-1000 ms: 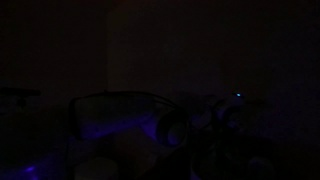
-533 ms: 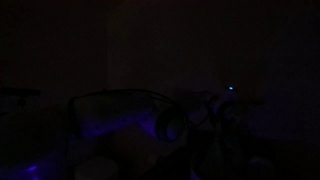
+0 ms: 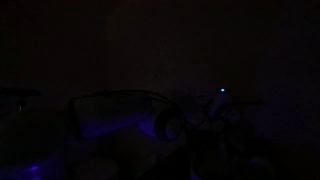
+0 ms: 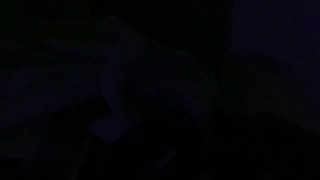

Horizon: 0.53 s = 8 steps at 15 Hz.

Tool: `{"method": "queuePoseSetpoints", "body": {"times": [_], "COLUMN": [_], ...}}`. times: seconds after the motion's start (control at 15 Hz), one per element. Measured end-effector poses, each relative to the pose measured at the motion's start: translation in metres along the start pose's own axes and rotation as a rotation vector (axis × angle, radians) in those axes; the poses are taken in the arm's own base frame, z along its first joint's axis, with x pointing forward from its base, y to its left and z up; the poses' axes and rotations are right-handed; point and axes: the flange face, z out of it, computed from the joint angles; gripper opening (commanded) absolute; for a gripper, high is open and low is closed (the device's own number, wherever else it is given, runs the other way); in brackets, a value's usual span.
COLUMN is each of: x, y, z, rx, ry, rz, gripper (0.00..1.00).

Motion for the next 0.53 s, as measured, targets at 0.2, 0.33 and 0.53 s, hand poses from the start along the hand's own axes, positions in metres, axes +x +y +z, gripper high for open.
{"method": "queuePoseSetpoints", "body": {"times": [0.2, 0.33, 0.53], "x": [-0.021, -0.038, -0.072], "y": [0.006, 0.016, 0.034], "z": [0.016, 0.030, 0.049], "rx": [-0.020, -0.110, -0.284], "ry": [0.042, 0.085, 0.122], "rz": [0.096, 0.124, 0.114], "gripper": [0.09, 0.10, 0.10]}}
